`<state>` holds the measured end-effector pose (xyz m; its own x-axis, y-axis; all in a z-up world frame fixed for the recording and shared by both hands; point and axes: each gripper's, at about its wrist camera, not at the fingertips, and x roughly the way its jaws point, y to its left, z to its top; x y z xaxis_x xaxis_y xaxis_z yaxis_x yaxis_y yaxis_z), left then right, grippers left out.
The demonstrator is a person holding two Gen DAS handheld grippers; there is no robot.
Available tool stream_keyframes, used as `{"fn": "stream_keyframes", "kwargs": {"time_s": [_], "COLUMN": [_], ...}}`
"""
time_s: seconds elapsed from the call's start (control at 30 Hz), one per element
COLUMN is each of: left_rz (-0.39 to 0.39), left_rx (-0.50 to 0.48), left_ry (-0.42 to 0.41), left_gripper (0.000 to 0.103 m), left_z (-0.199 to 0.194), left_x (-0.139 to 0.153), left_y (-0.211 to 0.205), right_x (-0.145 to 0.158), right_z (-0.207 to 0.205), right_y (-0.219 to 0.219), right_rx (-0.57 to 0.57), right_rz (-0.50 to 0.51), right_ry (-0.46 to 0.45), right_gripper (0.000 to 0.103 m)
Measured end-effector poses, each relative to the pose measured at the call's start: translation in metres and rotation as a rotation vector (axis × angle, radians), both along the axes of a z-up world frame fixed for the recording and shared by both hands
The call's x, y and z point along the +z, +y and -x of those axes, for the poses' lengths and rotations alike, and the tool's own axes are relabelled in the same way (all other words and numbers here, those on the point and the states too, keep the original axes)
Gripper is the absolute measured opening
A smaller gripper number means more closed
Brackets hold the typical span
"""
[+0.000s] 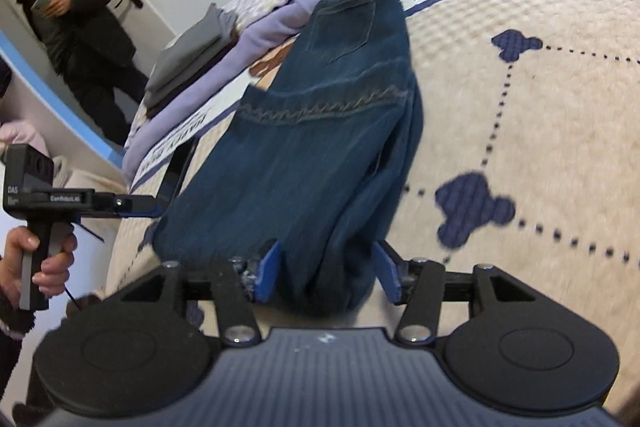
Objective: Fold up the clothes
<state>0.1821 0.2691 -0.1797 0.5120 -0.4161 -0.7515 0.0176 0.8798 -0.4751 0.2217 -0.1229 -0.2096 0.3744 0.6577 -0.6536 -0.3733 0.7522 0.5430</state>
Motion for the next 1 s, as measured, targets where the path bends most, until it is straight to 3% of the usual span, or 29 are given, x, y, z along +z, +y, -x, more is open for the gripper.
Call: {"fn": "stream_keyframes", "kwargs": {"time_s": [0.27,0.43,0.57,0.8,1.0], "left_rz": [-0.027,-0.035,-0.045,-0.059,-0.107], "left_rx": [0.029,0.031,0.033,0.027,0.004], "left_ry": [0.002,-0.03,-0.027,0.002,0.025], "left_gripper": [0.048,0.048,0.048,0.048,0.048], "left_z": [0.003,0.007,0.009,0.004,-0.003], "left_x": [-0.012,-0.004,-0.005,-0.013,-0.017], "left_y": [-0.012,-0.016,-0.016,-0.027,-0.036], "right_x": [0.004,0.016,0.01,-0.003,-0.007], "right_z": [0.013,0.021,0.029,0.021,0.011], "right_y": [0.01,0.003,-0.004,0.019,0.009], "right_rx": [-0.001,-0.008,0.045,0.131,0.167], "right_rz": [0.015,0.008,0.012,0.051,-0.037], "right_ry": [-0.038,-0.059,-0.064,-0.114,-0.125], "right_gripper": [0.056,0.055,0.043,0.041,0.041]}}
